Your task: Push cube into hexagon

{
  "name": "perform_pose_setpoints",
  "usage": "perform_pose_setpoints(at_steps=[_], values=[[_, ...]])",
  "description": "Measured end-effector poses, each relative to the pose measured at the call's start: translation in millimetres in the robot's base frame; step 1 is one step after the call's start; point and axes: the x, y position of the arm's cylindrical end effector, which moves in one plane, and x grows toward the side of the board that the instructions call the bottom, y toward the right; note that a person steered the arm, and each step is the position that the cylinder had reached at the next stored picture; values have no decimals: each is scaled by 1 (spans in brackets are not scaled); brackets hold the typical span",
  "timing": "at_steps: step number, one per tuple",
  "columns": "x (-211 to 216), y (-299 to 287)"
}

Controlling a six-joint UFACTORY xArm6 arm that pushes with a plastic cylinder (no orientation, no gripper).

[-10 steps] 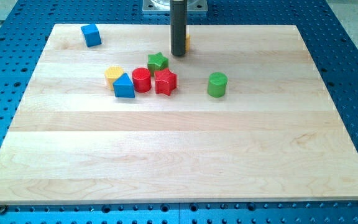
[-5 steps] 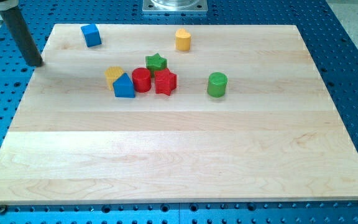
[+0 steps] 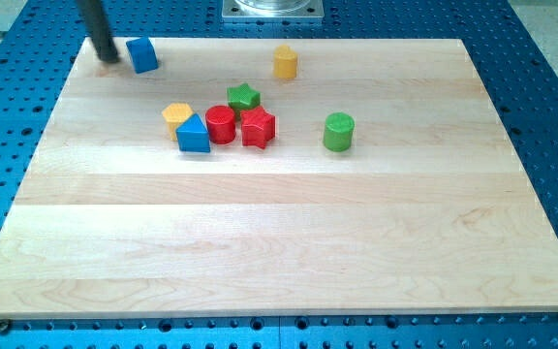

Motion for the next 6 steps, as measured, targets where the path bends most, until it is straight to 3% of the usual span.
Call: perform_pose_setpoints(at_steps=[1, 2, 3, 4, 5, 6], values=[[-28, -19], [2, 30], [50, 29], [55, 56], [26, 63], [42, 94]])
